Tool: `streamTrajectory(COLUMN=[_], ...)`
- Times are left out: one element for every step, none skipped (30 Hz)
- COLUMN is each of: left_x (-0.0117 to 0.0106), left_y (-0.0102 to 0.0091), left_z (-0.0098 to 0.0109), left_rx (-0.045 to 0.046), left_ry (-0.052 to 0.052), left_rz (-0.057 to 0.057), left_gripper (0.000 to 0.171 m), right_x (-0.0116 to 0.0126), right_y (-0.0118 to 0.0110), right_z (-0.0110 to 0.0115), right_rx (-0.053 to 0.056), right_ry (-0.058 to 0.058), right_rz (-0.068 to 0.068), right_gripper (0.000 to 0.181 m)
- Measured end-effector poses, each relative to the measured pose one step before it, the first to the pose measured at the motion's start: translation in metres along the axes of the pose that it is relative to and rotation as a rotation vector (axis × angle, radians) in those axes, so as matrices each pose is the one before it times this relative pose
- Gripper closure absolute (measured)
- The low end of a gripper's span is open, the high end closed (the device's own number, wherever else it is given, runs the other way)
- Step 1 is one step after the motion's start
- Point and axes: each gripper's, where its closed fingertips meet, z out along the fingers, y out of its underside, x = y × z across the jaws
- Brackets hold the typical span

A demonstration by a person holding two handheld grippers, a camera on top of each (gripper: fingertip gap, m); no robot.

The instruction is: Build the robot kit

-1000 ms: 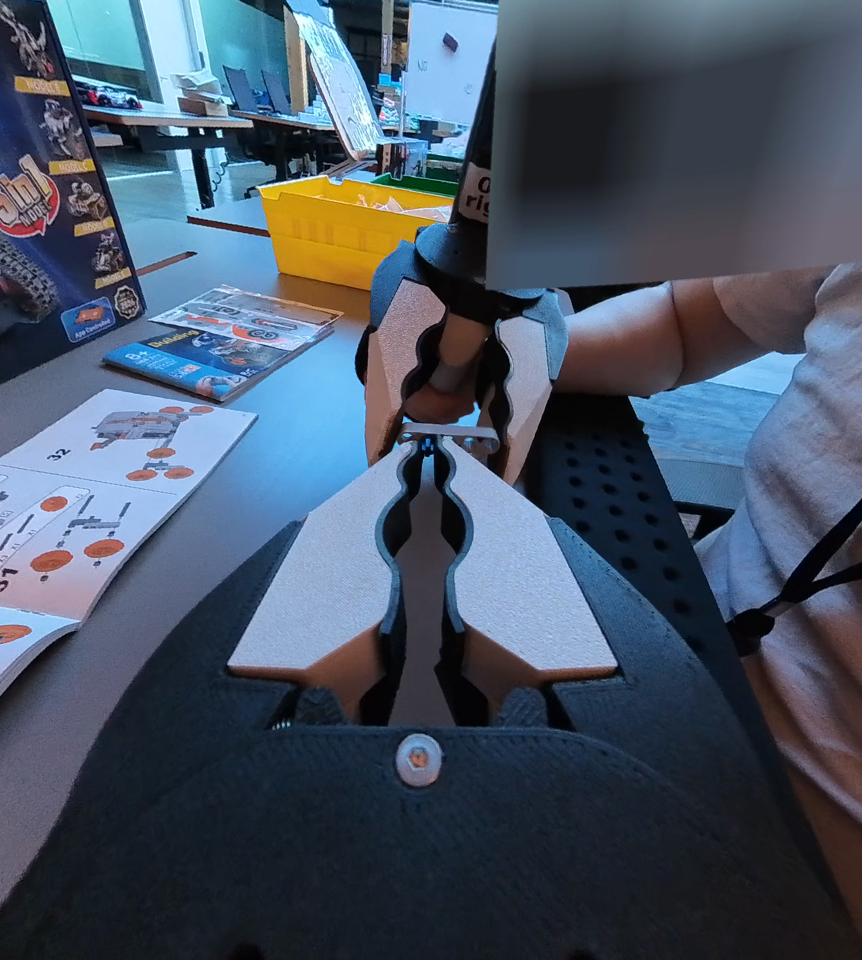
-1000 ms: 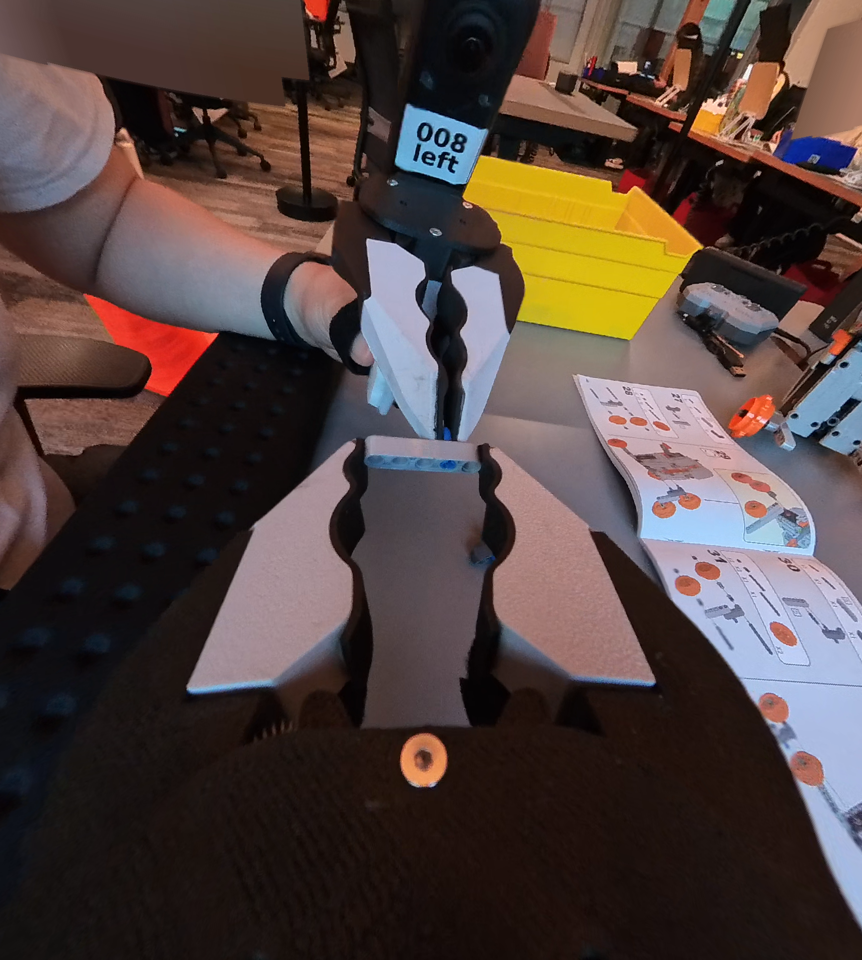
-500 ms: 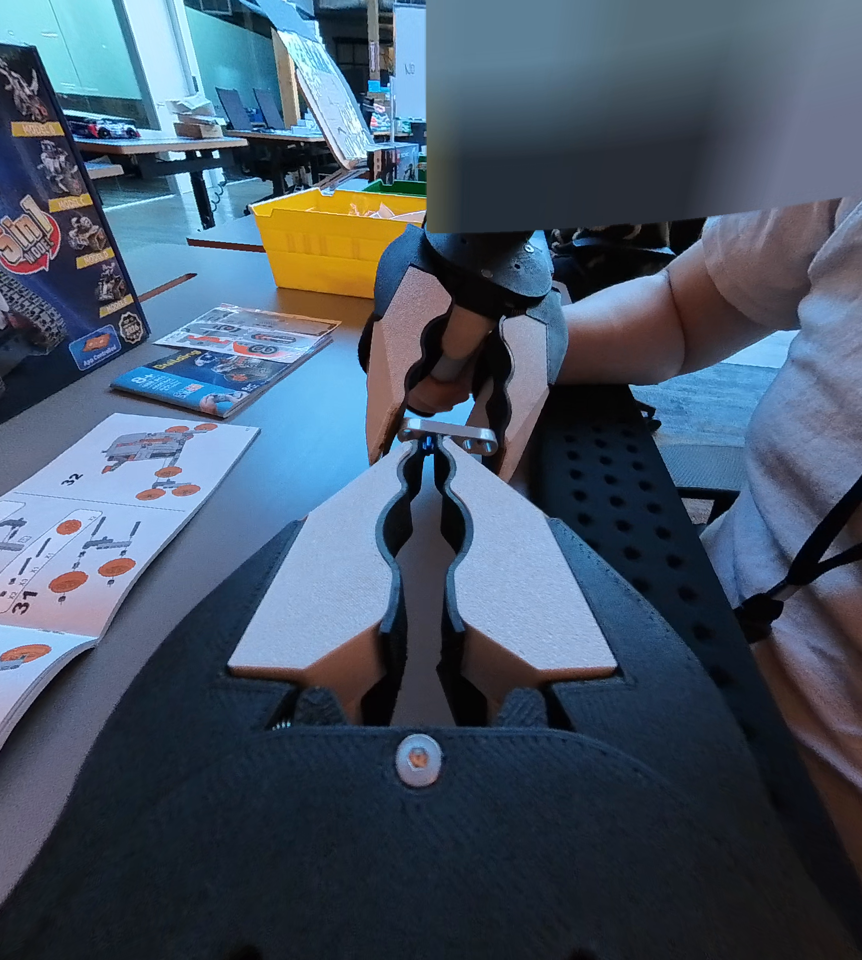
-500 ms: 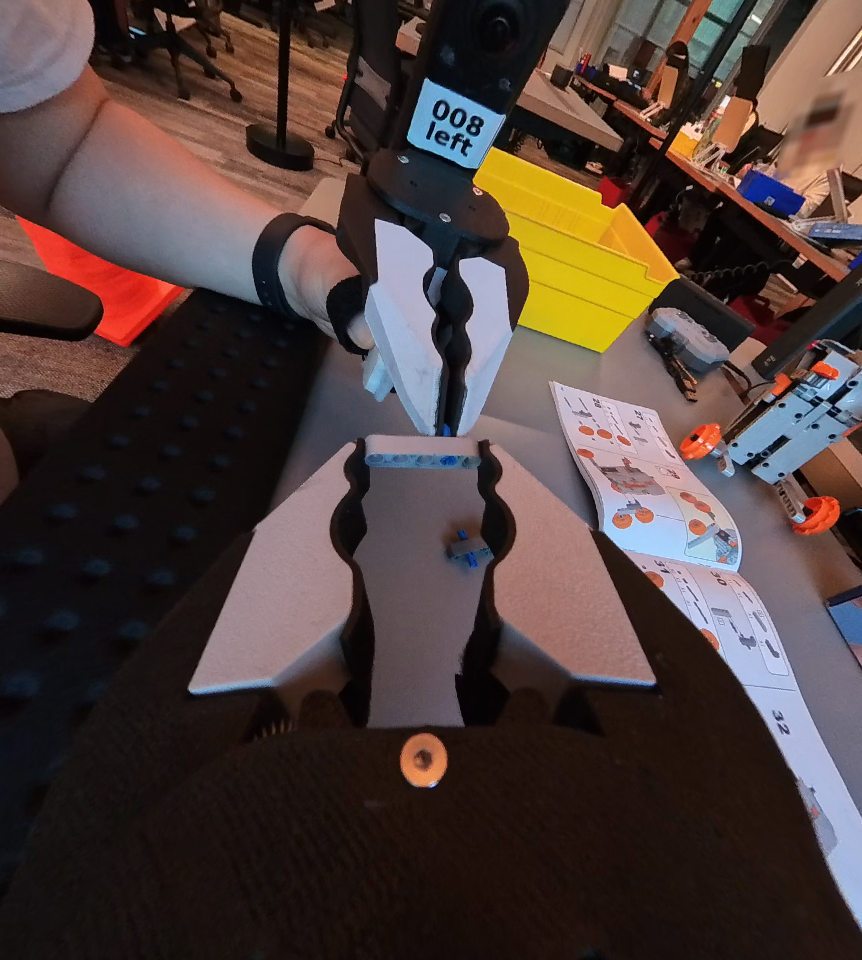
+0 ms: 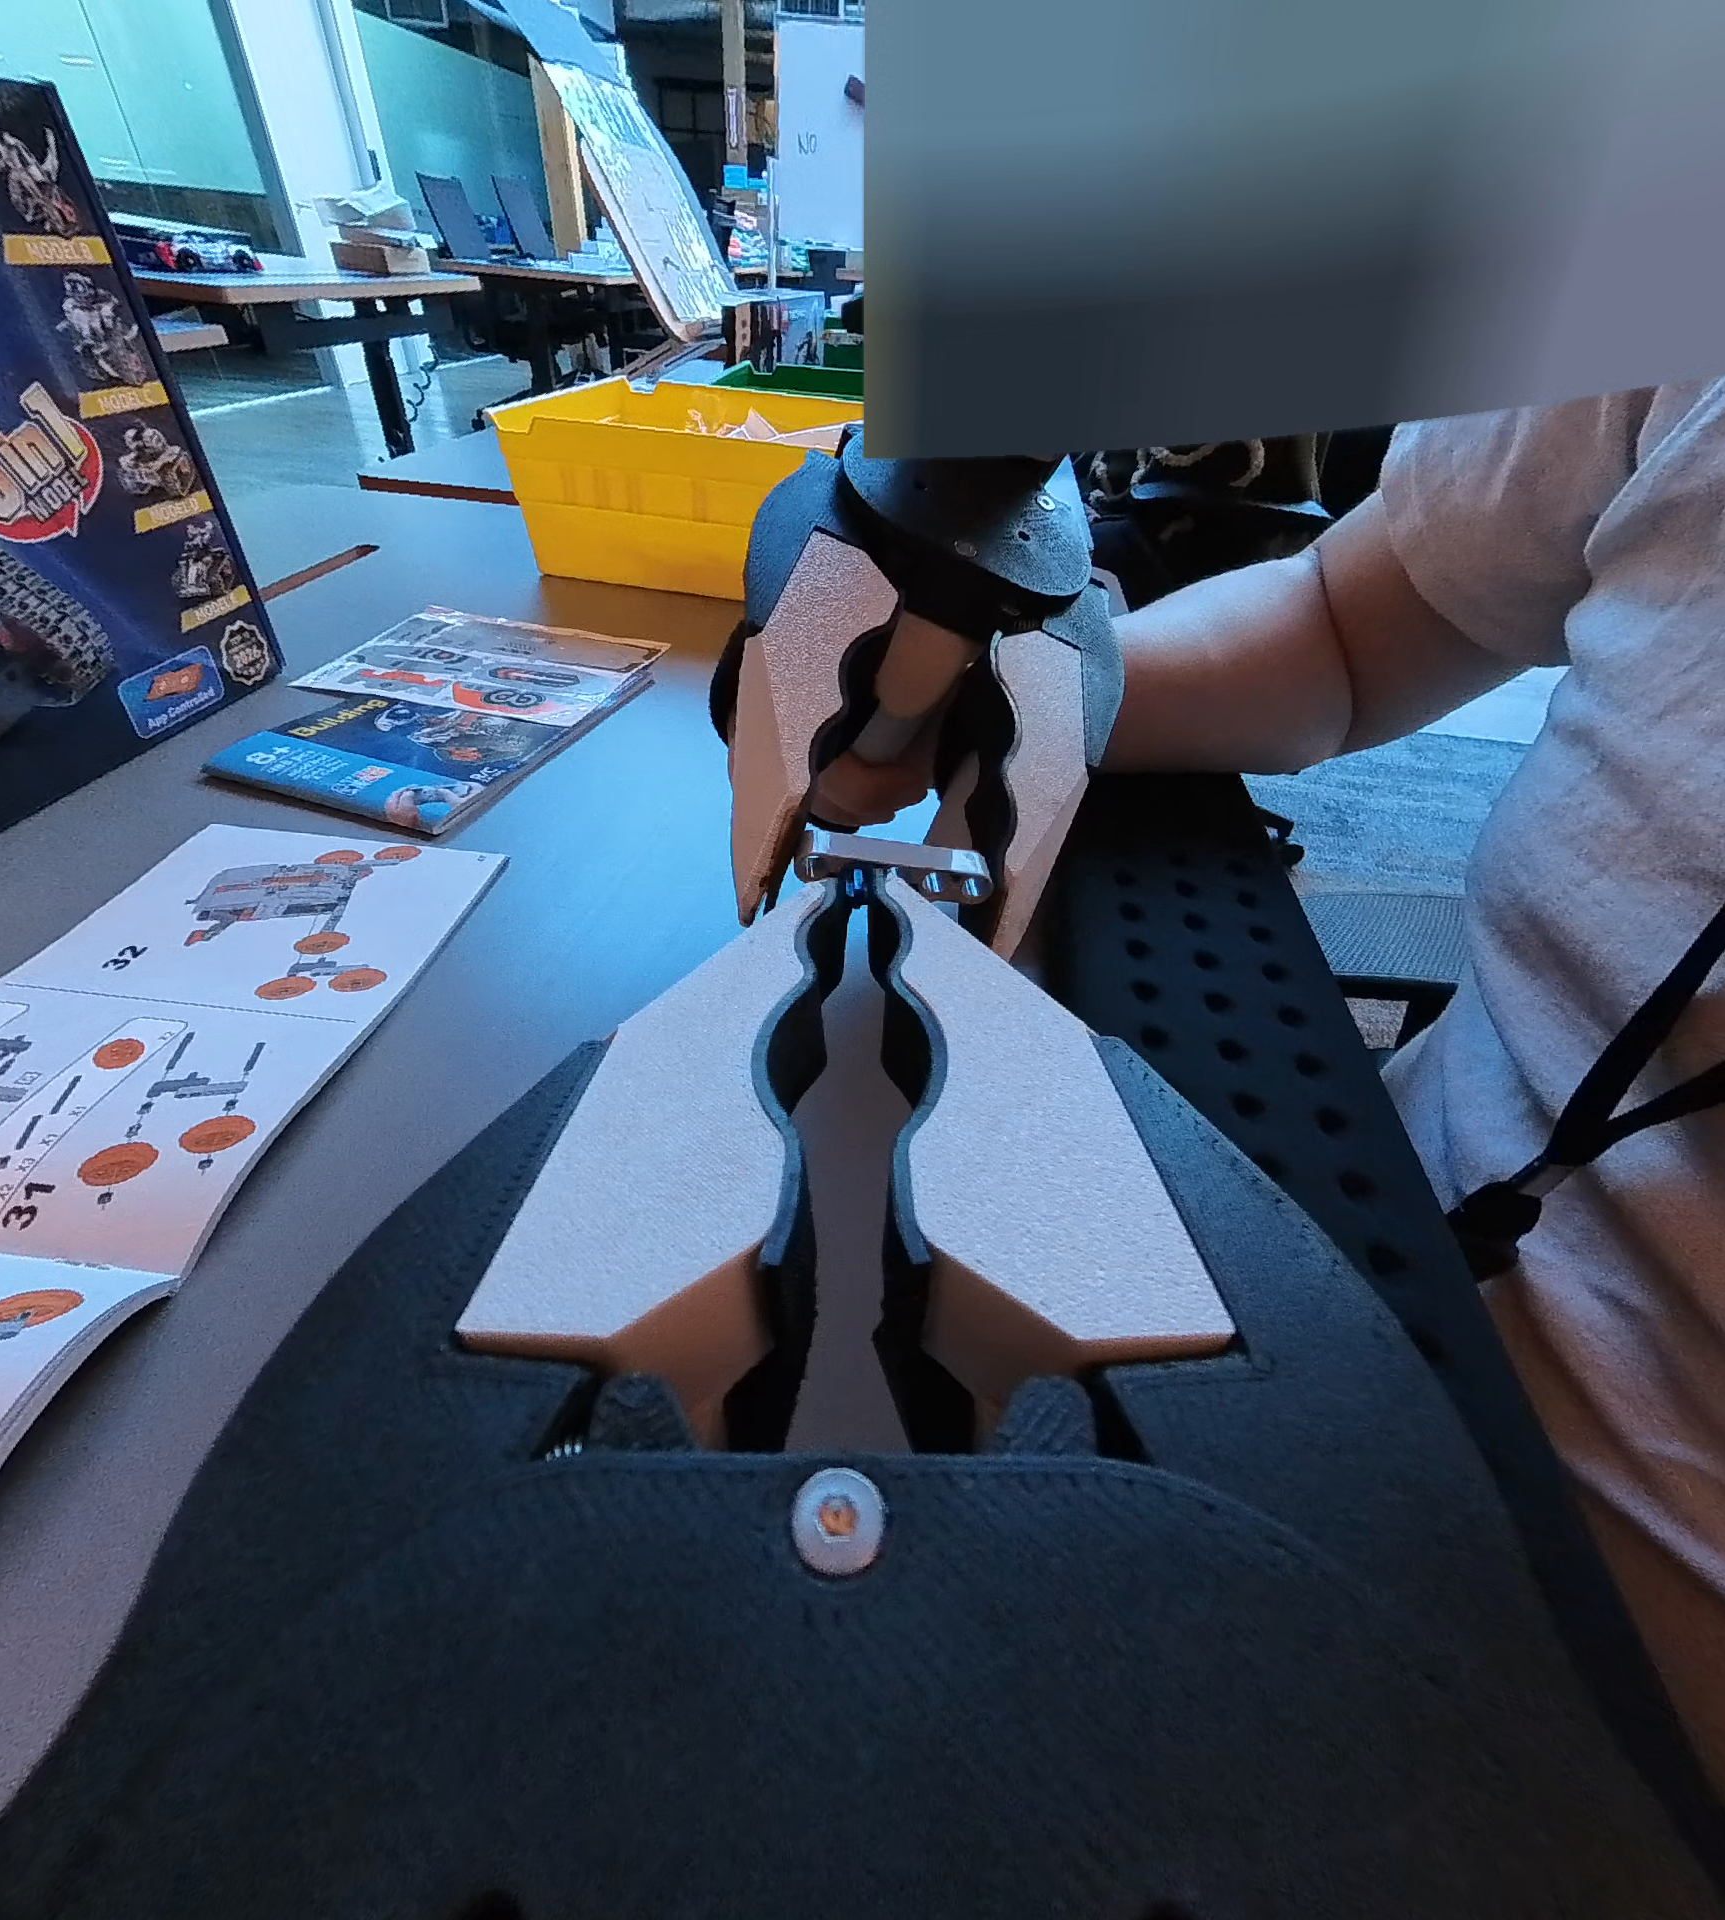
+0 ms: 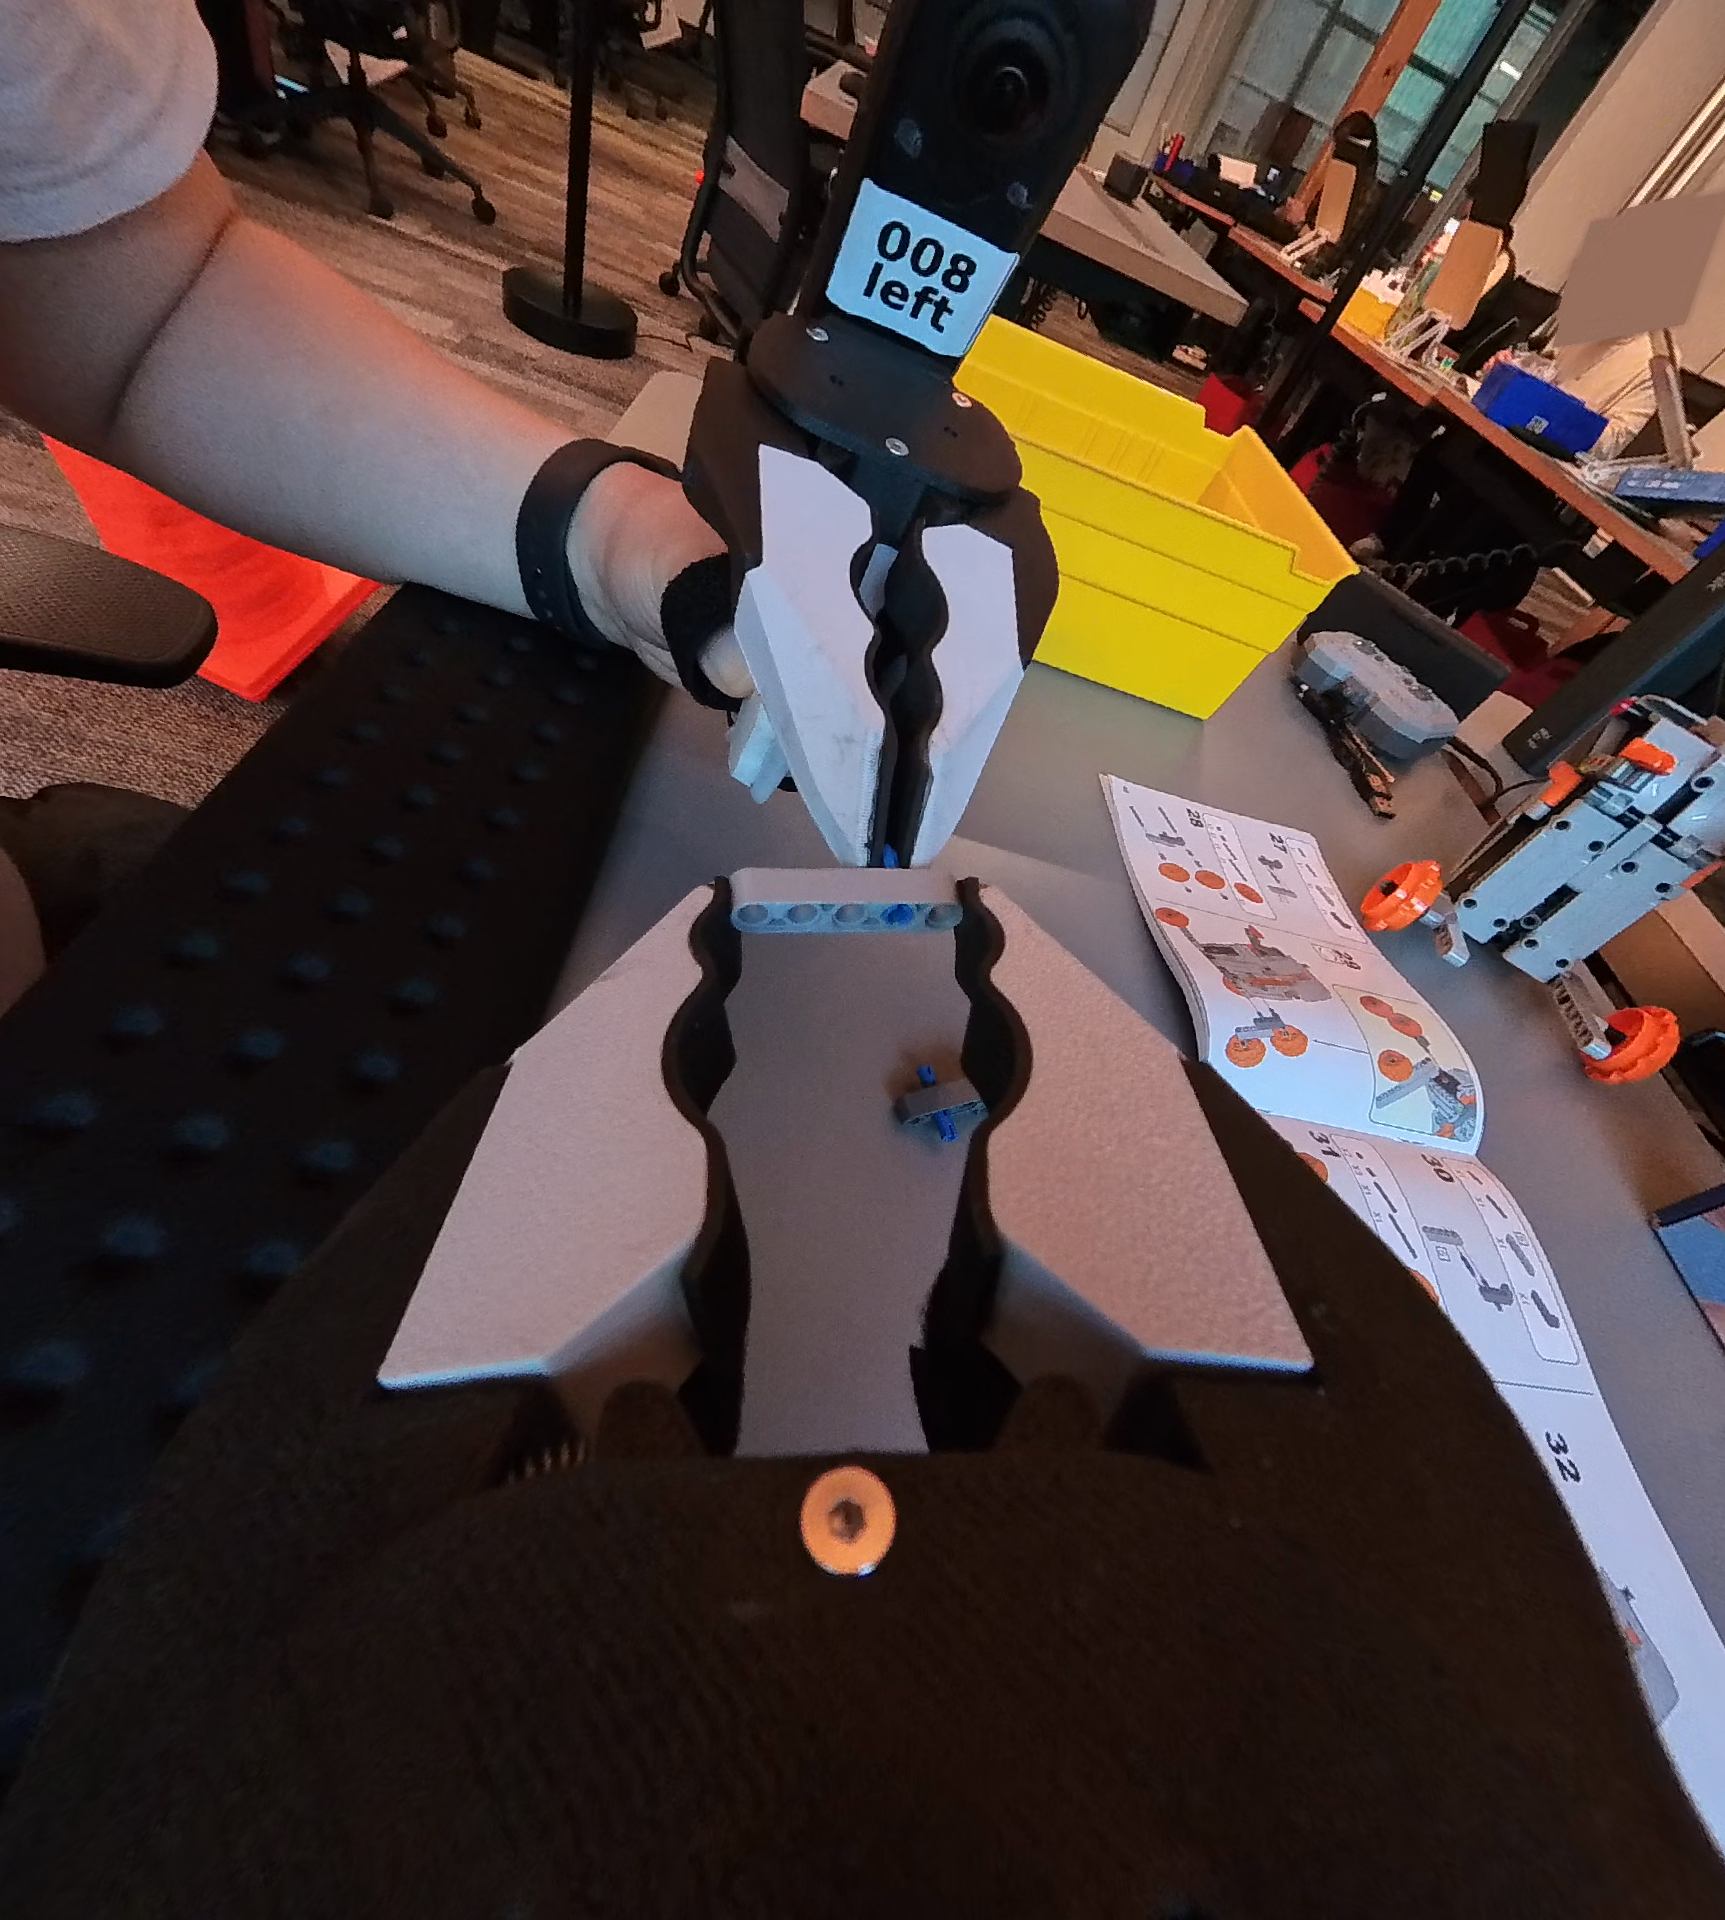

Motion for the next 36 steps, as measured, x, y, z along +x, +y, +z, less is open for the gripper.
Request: streamTrajectory(left_x=[-0.00001, -0.00009, 0.00030, 0.00014, 0.00022, -0.00022, -0.00042, 0.00005, -0.00117, -0.00258, -0.00047, -0.00063, -0.00070, 0.00083, 0.00090, -0.00014, -0.00099, -0.00185, -0.00133, -0.00176, -0.00128, -0.00057, -0.00061, 0.00011, 0.00006, 0.00004, 0.00017, -0.00026, -0.00115, -0.00090, -0.00020, -0.00038, -0.00017, 0.00019, -0.00008, -0.00037], left_y=[-0.00027, 0.00004, 0.00019, -0.00027, -0.00032, 0.00034, 0.00046, 0.00113, 0.00208, 0.00095, 0.00021, 0.00103, 0.00283, 0.00258, 0.00080, -0.00013, -0.00017, -0.00070, -0.00077, -0.00032, -0.00100, -0.00094, 0.00012, 0.00090, 0.00173, 0.00111, 0.00082, 0.00171, 0.00202, 0.00142, 0.00097, 0.00086, 0.00020, -0.00065, -0.00025, 0.00089], left_z=[-0.00006, -0.00003, -0.00007, -0.00011, -0.00011, 0.00012, -0.00005, 0.00003, -0.00018, -0.00079, -0.00062, 0.00040, 0.00144, 0.00169, 0.00137, 0.00063, -0.00006, -0.00079, -0.00095, -0.00100, -0.00092, -0.00063, 0.00013, 0.00067, 0.00109, 0.00093, 0.00076, 0.00104, 0.00072, 0.00065, 0.00079, 0.00091, 0.00081, 0.00047, 0.00032, 0.00049], left_rx=[0.00066, -0.00091, -0.00045, 0.00145, 0.00115, -0.00128, -0.00142, -0.00367, -0.01052, -0.00606, -0.00258, -0.00839, -0.01922, -0.02000, -0.01135, -0.00431, -0.00141, 0.00401, 0.00724, 0.00474, 0.00649, 0.00481, -0.00102, -0.00535, -0.01102, -0.00744, -0.00642, -0.00958, -0.01041, -0.00594, -0.00557, -0.00709, -0.00352, 0.00213, -0.00034, -0.00646], left_ry=[-0.0009, -0.0018, 0.0003, 0.0000, 0.0002, -0.0010, 0.0004, 0.0046, -0.0056, -0.0201, -0.0111, -0.0149, -0.0194, -0.0135, -0.0153, -0.0181, -0.0154, -0.0115, -0.0013, -0.0021, -0.0035, -0.0047, -0.0058, -0.0009, -0.0011, -0.0031, -0.0023, -0.0019, -0.0042, -0.0037, 0.0003, -0.0022, -0.0019, 0.0022, 0.0010, 0.0014], left_rz=[0.0001, 0.0020, 0.0006, -0.0016, 0.0006, -0.0008, -0.0022, -0.0026, 0.0026, 0.0146, 0.0226, 0.0207, 0.0259, 0.0317, 0.0324, 0.0287, 0.0174, 0.0004, -0.0150, -0.0175, -0.0049, 0.0040, 0.0058, 0.0028, 0.0021, 0.0068, 0.0048, -0.0028, -0.0088, -0.0072, -0.0042, -0.0012, 0.0003, -0.0030, -0.0085, -0.0084], left_gripper=[0.171, 0.171, 0.171, 0.171, 0.171, 0.171, 0.171, 0.171, 0.171, 0.171, 0.171, 0.171, 0.171, 0.171, 0.171, 0.171, 0.171, 0.171, 0.170, 0.170, 0.170, 0.171, 0.171, 0.171, 0.170, 0.170, 0.170, 0.170, 0.170, 0.170, 0.171, 0.170, 0.170, 0.171, 0.171, 0.171], right_x=[0.00034, 0.00012, -0.00024, 0.00011, 0.00001, 0.00035, -0.00015, -0.00138, -0.00030, 0.00232, 0.00598, 0.01010, 0.00882, 0.00019, 0.00006, -0.00368, -0.00327, -0.00014, 0.00109, 0.00118, -0.00094, -0.00234, -0.00035, 0.00081, 0.00018, 0.00028, 0.00059, 0.00238, 0.00266, 0.00120, 0.00079, 0.00099, -0.00003, -0.00082, 0.00028, 0.00105], right_y=[0.00003, 0.00000, 0.00001, -0.00040, -0.00020, 0.00058, 0.00016, 0.00056, 0.00182, 0.00112, 0.00060, 0.00016, -0.00198, -0.00397, -0.00308, -0.00068, 0.00373, 0.00636, 0.00400, 0.00033, -0.00071, -0.00212, -0.00243, -0.00031, -0.00045, 0.00035, 0.00210, 0.00274, 0.00109, -0.00027, 0.00061, 0.00003, 0.00008, 0.00026, -0.00004, 0.00058], right_z=[-0.00016, -0.00007, -0.00009, -0.00019, -0.00008, 0.00020, 0.00057, 0.00051, -0.00046, -0.00192, -0.00264, -0.00279, -0.00286, -0.00337, -0.00353, -0.00192, 0.00025, 0.00213, 0.00307, 0.00279, 0.00194, 0.00084, 0.00006, -0.00013, -0.00018, 0.00032, 0.00086, 0.00085, 0.00022, -0.00054, -0.00077, -0.00077, -0.00078, -0.00053, -0.00063, -0.00044], right_rx=[-0.0006, 0.0003, 0.0005, 0.0020, 0.0024, 0.0011, 0.0107, 0.0187, 0.0198, 0.0267, 0.0228, 0.0238, 0.0383, 0.0439, 0.0339, 0.0175, -0.0175, -0.0429, -0.0315, -0.0080, -0.0004, 0.0110, 0.0177, 0.0057, 0.0087, 0.0012, -0.0122, -0.0159, -0.0032, 0.0033, -0.0043, 0.0003, -0.0017, -0.0038, 0.0003, -0.0002], right_ry=[0.0014, 0.0005, -0.0005, 0.0018, -0.0006, -0.0017, -0.0104, -0.0318, -0.0395, -0.0391, -0.0332, -0.0192, -0.0391, -0.0946, -0.0795, -0.0691, -0.0341, 0.0070, 0.0318, 0.0366, 0.0144, -0.0058, -0.0034, -0.0019, -0.0037, -0.0011, 0.0007, 0.0102, 0.0066, -0.0048, -0.0065, -0.0023, -0.0054, -0.0112, -0.0076, -0.0072], right_rz=[-0.0014, -0.0005, -0.0004, -0.0023, 0.0010, 0.0100, 0.0286, 0.0601, 0.0882, 0.1142, 0.1466, 0.1743, 0.2008, 0.1939, 0.1542, 0.0775, 0.0242, -0.0203, -0.0569, -0.0518, -0.0338, -0.0077, 0.0127, 0.0149, 0.0082, 0.0066, 0.0089, 0.0137, 0.0199, 0.0290, 0.0233, 0.0064, 0.0031, 0.0008, 0.0100, 0.0117], right_gripper=[0.140, 0.140, 0.140, 0.140, 0.141, 0.140, 0.140, 0.139, 0.139, 0.134, 0.128, 0.128, 0.123, 0.131, 0.145, 0.146, 0.151, 0.151, 0.151, 0.153, 0.161, 0.168, 0.171, 0.171, 0.175, 0.175, 0.175, 0.175, 0.176, 0.176, 0.176, 0.176, 0.176, 0.176, 0.176, 0.176])
